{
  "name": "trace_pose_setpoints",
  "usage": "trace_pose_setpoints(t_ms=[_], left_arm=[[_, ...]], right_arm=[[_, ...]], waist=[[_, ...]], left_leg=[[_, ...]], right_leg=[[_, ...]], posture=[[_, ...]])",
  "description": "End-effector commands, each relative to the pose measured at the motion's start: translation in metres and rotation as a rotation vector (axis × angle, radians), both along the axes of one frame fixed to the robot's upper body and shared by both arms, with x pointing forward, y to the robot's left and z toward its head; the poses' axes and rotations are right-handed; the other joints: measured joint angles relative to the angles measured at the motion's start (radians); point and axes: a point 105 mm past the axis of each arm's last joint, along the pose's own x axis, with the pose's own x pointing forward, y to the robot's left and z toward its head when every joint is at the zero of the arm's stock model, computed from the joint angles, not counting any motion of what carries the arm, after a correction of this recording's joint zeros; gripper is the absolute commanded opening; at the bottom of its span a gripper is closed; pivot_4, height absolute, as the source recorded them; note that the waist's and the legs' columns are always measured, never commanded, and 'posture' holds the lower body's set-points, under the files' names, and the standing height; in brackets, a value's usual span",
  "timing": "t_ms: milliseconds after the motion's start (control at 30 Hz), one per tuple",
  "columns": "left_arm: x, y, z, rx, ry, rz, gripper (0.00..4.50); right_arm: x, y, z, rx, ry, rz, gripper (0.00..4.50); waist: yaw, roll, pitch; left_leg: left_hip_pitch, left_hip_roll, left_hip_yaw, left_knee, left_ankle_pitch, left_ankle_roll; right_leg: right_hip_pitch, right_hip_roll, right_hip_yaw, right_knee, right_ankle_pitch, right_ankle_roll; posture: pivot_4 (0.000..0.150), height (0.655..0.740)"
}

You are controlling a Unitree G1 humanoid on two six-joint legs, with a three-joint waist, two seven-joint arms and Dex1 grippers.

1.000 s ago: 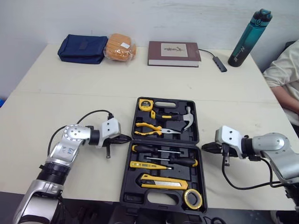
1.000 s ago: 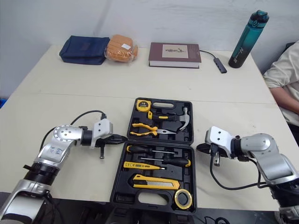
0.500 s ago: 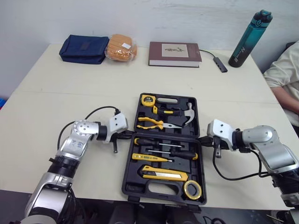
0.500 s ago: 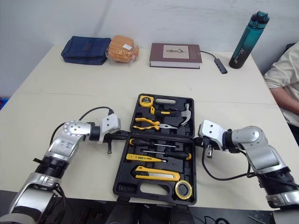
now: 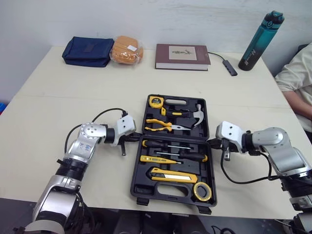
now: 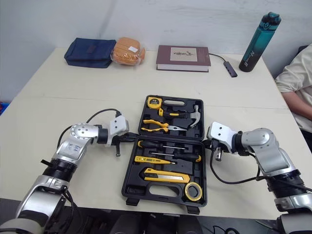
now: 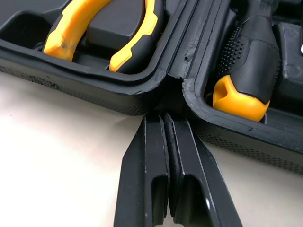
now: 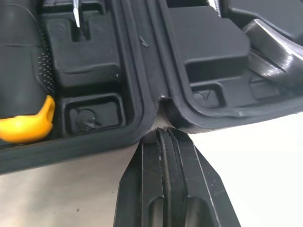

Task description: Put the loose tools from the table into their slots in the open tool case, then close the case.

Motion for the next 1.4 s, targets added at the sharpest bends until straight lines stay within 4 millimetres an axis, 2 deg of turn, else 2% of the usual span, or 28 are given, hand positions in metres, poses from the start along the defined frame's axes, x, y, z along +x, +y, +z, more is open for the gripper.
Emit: trace_pose_setpoints(t_ms=[33, 133, 200, 267, 300, 367, 400, 500, 600, 800, 1000, 1067, 1100, 1167, 1200, 1400], left_arm=[[-0.002, 0.033, 0.004, 0.010, 0.030, 0.109, 0.28], [-0.002, 0.052, 0.021, -0.061, 0.073, 0.221, 1.27], [-0.001, 0.056, 0.041, -0.166, 0.143, 0.311, 2.19], [0.001, 0.055, 0.058, -0.239, 0.209, 0.386, 3.06], [0.000, 0.054, 0.063, -0.255, 0.231, 0.408, 3.59], [0.001, 0.049, 0.071, -0.276, 0.285, 0.451, 4.32], [0.003, 0.046, 0.073, -0.282, 0.313, 0.475, 4.43], [0.011, 0.029, 0.077, -0.297, 0.382, 0.528, 4.43], [0.013, 0.016, 0.077, -0.307, 0.430, 0.544, 4.43], [0.022, 0.002, 0.069, -0.272, 0.460, 0.585, 4.43], [0.031, -0.001, 0.062, -0.241, 0.430, 0.601, 4.43], [0.031, -0.005, 0.061, -0.238, 0.428, 0.586, 3.88], [0.030, -0.006, 0.060, -0.239, 0.435, 0.582, 3.60], [0.030, -0.009, 0.058, -0.234, 0.440, 0.577, 2.73], [0.029, -0.009, 0.058, -0.234, 0.440, 0.577, 2.66], [0.028, -0.013, 0.055, -0.230, 0.450, 0.573, 2.66]], right_arm=[[-0.002, -0.025, 0.017, -0.014, -0.036, -0.097, 0.00], [-0.010, -0.032, 0.028, 0.050, 0.000, -0.168, 0.92], [-0.014, -0.028, 0.042, 0.144, 0.038, -0.218, 1.91], [-0.015, -0.022, 0.058, 0.259, 0.093, -0.304, 2.94], [-0.016, -0.020, 0.062, 0.290, 0.115, -0.334, 3.50], [-0.015, -0.016, 0.069, 0.350, 0.158, -0.397, 4.35], [-0.014, -0.012, 0.072, 0.390, 0.192, -0.427, 4.44], [-0.001, 0.005, 0.082, 0.499, 0.282, -0.521, 4.44], [0.011, 0.012, 0.082, 0.544, 0.335, -0.615, 4.44], [0.027, 0.020, 0.068, 0.491, 0.369, -0.718, 4.44], [0.035, 0.017, 0.059, 0.444, 0.355, -0.764, 4.44], [0.037, 0.015, 0.058, 0.450, 0.351, -0.773, 4.50], [0.038, 0.014, 0.058, 0.451, 0.350, -0.779, 4.23], [0.039, 0.013, 0.056, 0.440, 0.343, -0.788, 3.62], [0.039, 0.013, 0.055, 0.435, 0.343, -0.789, 3.21], [0.042, 0.011, 0.053, 0.411, 0.329, -0.793, 3.21]], waist=[[-0.002, 0.000, 0.000], [-0.008, 0.000, 0.000], [-0.010, 0.000, 0.000], [-0.009, 0.000, 0.000], [-0.009, 0.000, 0.000], [-0.008, 0.000, 0.000], [-0.008, 0.000, 0.000], [-0.009, 0.000, 0.000], [-0.006, 0.000, 0.000], [0.001, 0.000, 0.000], [-0.001, 0.000, 0.000], [-0.001, 0.000, 0.000], [-0.001, 0.000, 0.000], [-0.001, 0.000, 0.000], [-0.001, 0.000, 0.000], [-0.002, 0.000, 0.000]], left_leg=[[0.000, 0.000, 0.000, 0.000, 0.000, 0.000], [0.000, 0.000, 0.000, -0.003, 0.000, 0.000], [0.000, 0.000, 0.000, -0.004, 0.001, -0.001], [0.000, 0.000, -0.001, -0.004, 0.001, -0.001], [0.000, 0.000, -0.001, -0.004, 0.001, -0.001], [-0.001, 0.000, -0.001, -0.004, 0.001, -0.001], [-0.001, 0.000, -0.001, -0.005, 0.001, -0.001], [-0.001, 0.000, -0.001, -0.006, 0.001, -0.002], [-0.003, -0.001, -0.001, -0.006, 0.002, -0.002], [-0.025, -0.003, 0.002, 0.001, 0.005, -0.003], [-0.031, -0.003, 0.002, 0.006, 0.005, -0.002], [-0.031, -0.003, 0.002, 0.006, 0.005, -0.002], [-0.031, -0.003, 0.002, 0.006, 0.005, -0.002], [-0.031, -0.003, 0.002, 0.006, 0.005, -0.002], [-0.031, -0.003, 0.002, 0.006, 0.005, -0.002], [-0.031, -0.003, 0.002, 0.006, 0.005, -0.002]], right_leg=[[0.000, 0.000, 0.000, 0.000, 0.000, 0.000], [-0.001, 0.000, 0.000, 0.000, 0.000, 0.000], [-0.001, 0.000, 0.000, 0.000, 0.000, 0.000], [-0.001, 0.000, 0.000, 0.000, 0.000, 0.000], [-0.002, 0.000, 0.000, 0.000, 0.000, 0.000], [-0.002, 0.000, 0.000, 0.000, 0.000, 0.000], [-0.002, 0.000, 0.000, 0.000, 0.000, 0.000], [-0.002, 0.000, 0.000, 0.000, 0.000, 0.000], [-0.005, 0.000, 0.001, 0.002, 0.000, 0.000], [-0.033, 0.000, 0.003, 0.019, 0.000, 0.000], [-0.037, -0.001, 0.003, 0.021, 0.000, 0.000], [-0.037, 0.000, 0.003, 0.021, 0.000, 0.000], [-0.037, 0.000, 0.003, 0.021, 0.000, 0.000], [-0.037, 0.000, 0.003, 0.021, 0.000, 0.000], [-0.037, 0.000, 0.003, 0.021, 0.000, 0.000], [-0.037, 0.000, 0.004, 0.021, 0.000, 0.000]], posture=[[0.150, 0.7400], [0.150, 0.7400], [0.150, 0.7400], [0.150, 0.7400], [0.150, 0.7400], [0.150, 0.7400], [0.150, 0.7400], [0.150, 0.7400], [0.150, 0.7400], [0.150, 0.7400], [0.150, 0.7400], [0.150, 0.7400], [0.150, 0.7400], [0.150, 0.7400], [0.150, 0.7400], [0.150, 0.7400]])
